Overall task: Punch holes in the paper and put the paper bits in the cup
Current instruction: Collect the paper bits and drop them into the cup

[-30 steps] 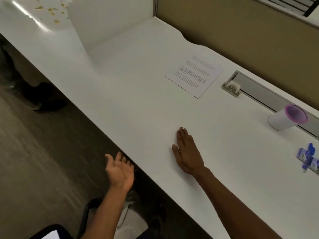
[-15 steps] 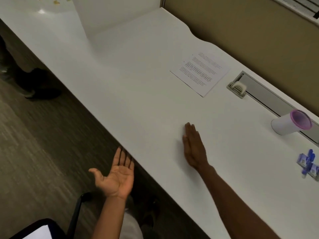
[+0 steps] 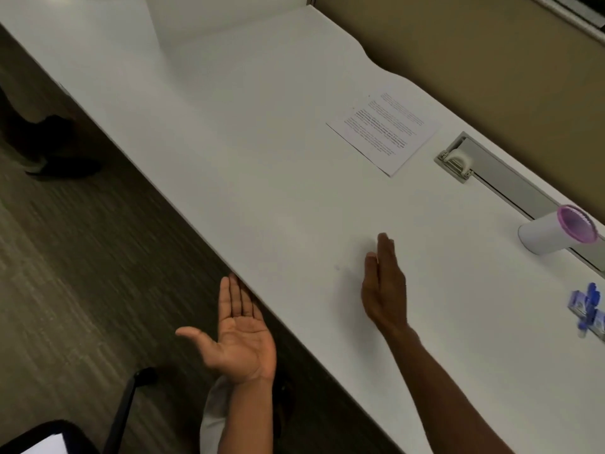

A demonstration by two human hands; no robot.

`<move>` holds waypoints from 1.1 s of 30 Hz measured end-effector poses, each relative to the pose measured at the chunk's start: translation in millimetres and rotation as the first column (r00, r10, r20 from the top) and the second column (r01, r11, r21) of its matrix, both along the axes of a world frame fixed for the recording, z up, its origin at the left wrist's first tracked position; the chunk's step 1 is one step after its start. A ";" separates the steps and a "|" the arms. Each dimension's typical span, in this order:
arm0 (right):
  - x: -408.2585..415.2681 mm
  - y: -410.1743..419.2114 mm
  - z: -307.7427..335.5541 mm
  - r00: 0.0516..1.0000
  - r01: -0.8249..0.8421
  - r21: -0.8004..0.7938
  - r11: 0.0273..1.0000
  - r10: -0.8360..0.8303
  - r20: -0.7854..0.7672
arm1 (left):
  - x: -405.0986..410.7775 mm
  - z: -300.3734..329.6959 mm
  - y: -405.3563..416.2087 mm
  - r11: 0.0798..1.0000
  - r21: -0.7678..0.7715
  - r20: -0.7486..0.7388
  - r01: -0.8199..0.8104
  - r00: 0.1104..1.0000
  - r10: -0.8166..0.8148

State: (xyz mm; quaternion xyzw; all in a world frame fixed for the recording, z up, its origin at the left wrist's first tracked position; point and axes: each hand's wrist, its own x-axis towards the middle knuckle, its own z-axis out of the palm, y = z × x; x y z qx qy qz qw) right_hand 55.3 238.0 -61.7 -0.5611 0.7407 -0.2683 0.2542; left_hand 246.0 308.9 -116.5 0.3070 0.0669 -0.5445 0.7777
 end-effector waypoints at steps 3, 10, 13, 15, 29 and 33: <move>-2.6 -3.4 -13.1 0.962 -0.160 0.113 0.981 0.181 -0.205 | -11.1 -3.5 3.4 0.998 -0.043 0.112 0.038 0.993 -0.033; 51.1 49.3 -28.5 0.896 -0.338 0.087 0.937 0.349 -0.277 | -26.1 -15.7 0.6 0.985 -0.168 0.074 -0.039 0.996 0.052; 67.4 65.5 -25.1 0.874 -0.404 0.091 0.910 0.414 -0.256 | -25.1 -19.7 1.3 0.969 -0.231 -0.043 -0.088 0.996 0.080; 79.0 74.9 -26.2 0.868 -0.423 0.109 0.900 0.437 -0.236 | -23.1 -24.4 2.5 0.958 -0.270 -0.098 -0.100 0.992 0.076; 139.6 117.9 10.2 0.895 -0.444 -0.082 0.892 0.438 -0.090 | -13.5 -42.9 6.9 0.895 -0.436 -0.215 -0.092 0.977 -0.004; 89.6 99.3 3.2 0.925 -0.376 -0.066 0.924 0.370 -0.091 | -11.1 -40.6 8.4 0.888 -0.447 -0.245 -0.108 0.970 -0.005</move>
